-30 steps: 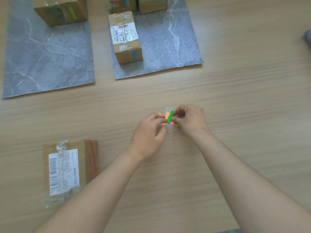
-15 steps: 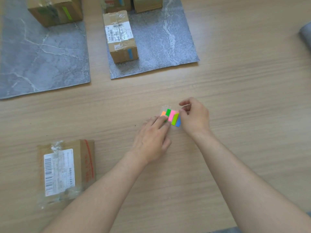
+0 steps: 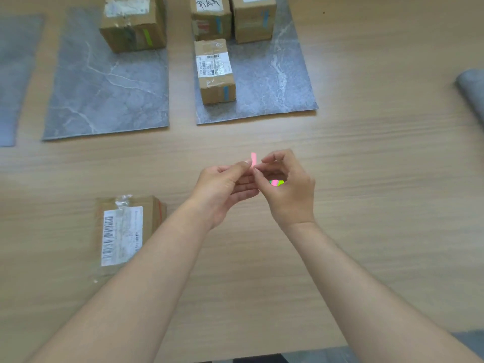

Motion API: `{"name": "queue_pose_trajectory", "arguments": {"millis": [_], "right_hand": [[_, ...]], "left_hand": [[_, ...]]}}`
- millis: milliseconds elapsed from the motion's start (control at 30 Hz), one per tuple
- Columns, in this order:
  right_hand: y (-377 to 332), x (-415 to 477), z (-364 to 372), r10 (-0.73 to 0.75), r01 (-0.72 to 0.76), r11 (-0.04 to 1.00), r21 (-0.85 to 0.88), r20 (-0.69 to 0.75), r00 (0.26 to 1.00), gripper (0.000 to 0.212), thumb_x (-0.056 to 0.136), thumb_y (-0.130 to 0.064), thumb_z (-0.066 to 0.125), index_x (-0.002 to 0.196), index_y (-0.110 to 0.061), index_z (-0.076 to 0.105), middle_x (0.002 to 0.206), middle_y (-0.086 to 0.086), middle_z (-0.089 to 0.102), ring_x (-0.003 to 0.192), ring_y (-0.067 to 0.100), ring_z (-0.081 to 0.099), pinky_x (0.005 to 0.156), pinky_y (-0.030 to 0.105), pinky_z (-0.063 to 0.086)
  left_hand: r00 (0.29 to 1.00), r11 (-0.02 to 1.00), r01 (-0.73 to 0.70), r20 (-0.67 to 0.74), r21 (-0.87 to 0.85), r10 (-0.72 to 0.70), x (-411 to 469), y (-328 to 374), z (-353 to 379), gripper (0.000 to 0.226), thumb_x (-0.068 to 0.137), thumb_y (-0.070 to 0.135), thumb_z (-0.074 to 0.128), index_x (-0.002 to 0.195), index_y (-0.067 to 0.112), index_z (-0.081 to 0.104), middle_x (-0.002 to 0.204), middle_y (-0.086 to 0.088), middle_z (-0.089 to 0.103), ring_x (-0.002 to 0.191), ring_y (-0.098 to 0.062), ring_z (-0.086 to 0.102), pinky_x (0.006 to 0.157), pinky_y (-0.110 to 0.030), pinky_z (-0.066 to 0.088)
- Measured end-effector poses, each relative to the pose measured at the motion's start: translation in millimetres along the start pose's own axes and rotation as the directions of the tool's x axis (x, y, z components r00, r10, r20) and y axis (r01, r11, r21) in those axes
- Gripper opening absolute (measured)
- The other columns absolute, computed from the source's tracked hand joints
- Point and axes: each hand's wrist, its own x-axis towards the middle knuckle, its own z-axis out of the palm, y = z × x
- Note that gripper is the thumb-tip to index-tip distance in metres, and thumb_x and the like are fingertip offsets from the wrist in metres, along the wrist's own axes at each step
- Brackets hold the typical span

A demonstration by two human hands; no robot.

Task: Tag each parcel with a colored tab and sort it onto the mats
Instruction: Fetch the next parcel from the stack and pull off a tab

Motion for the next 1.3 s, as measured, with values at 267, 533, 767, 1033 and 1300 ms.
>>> {"name": "queue_pose_trajectory", "arguments": {"millis": [267, 533, 767, 1033, 1300], "right_hand": [[-39.4, -61.9, 30.7, -0.125, 0.115, 0.992, 0.058, 0.201, 0.972, 0.025, 0.083, -0.002, 0.081, 0.101, -0.016, 0.070, 0.086, -0.004, 0.077, 0.082, 0.010, 0.075, 0.079, 0.028, 0.060], [-67.1, -154.8, 81.0, 0.120, -0.117, 0.970, 0.214, 0.000, 0.993, 0.019, 0.102, -0.013, 0.053, 0.100, -0.020, 0.070, 0.090, 0.003, 0.077, 0.078, 0.020, 0.072, 0.070, 0.033, 0.058], [-90.8, -205.3, 118.0, 0.196, -0.200, 0.971, 0.133, 0.045, 0.980, 0.025, 0.101, -0.016, 0.052, 0.107, -0.031, 0.071, 0.106, -0.012, 0.074, 0.094, 0.017, 0.071, 0.082, 0.042, 0.061], [-80.8, -210.6, 140.9, -0.024, 0.173, 0.919, -0.353, 0.388, 0.921, 0.060, 0.088, 0.013, 0.043, 0.137, -0.014, 0.064, 0.148, 0.003, 0.054, 0.134, 0.018, 0.052, 0.112, 0.029, 0.041], [-71.6, -204.5, 145.8, 0.022, 0.296, 0.816, -0.496, 0.539, 0.842, 0.058, 0.087, 0.005, 0.052, 0.141, -0.013, 0.061, 0.156, 0.003, 0.047, 0.137, 0.024, 0.050, 0.108, 0.040, 0.045]], "left_hand": [[0.998, 0.997, -0.039, -0.041, -0.060, 0.036, -71.5, -11.7, -71.6, 0.007, 0.090, 0.004, 0.068, 0.092, -0.002, 0.071, 0.088, -0.015, 0.074, 0.081, -0.025, 0.071, 0.086, -0.038, 0.060], [0.975, 0.979, -0.202, -0.091, 0.007, 0.202, -143.1, -62.1, -161.3, 0.011, 0.088, 0.004, 0.072, 0.091, -0.005, 0.068, 0.079, -0.014, 0.069, 0.073, -0.024, 0.068, 0.070, -0.030, 0.060], [0.945, 0.954, -0.281, -0.146, 0.104, 0.294, -178.6, -88.7, -223.9, 0.013, 0.090, 0.005, 0.071, 0.096, -0.006, 0.069, 0.080, -0.013, 0.072, 0.073, -0.023, 0.068, 0.074, -0.035, 0.062], [0.927, 0.911, -0.276, -0.165, 0.305, 0.336, -166.6, -123.0, -249.4, 0.011, 0.085, 0.012, 0.077, 0.075, 0.017, 0.079, 0.078, -0.013, 0.075, 0.072, -0.024, 0.067, 0.084, -0.047, 0.061], [0.929, 0.913, -0.273, -0.164, 0.304, 0.333, -138.1, -139.2, -240.1, 0.005, 0.075, 0.032, 0.077, 0.077, 0.028, 0.080, 0.078, -0.001, 0.076, 0.078, -0.023, 0.070, 0.088, -0.053, 0.058]]}}
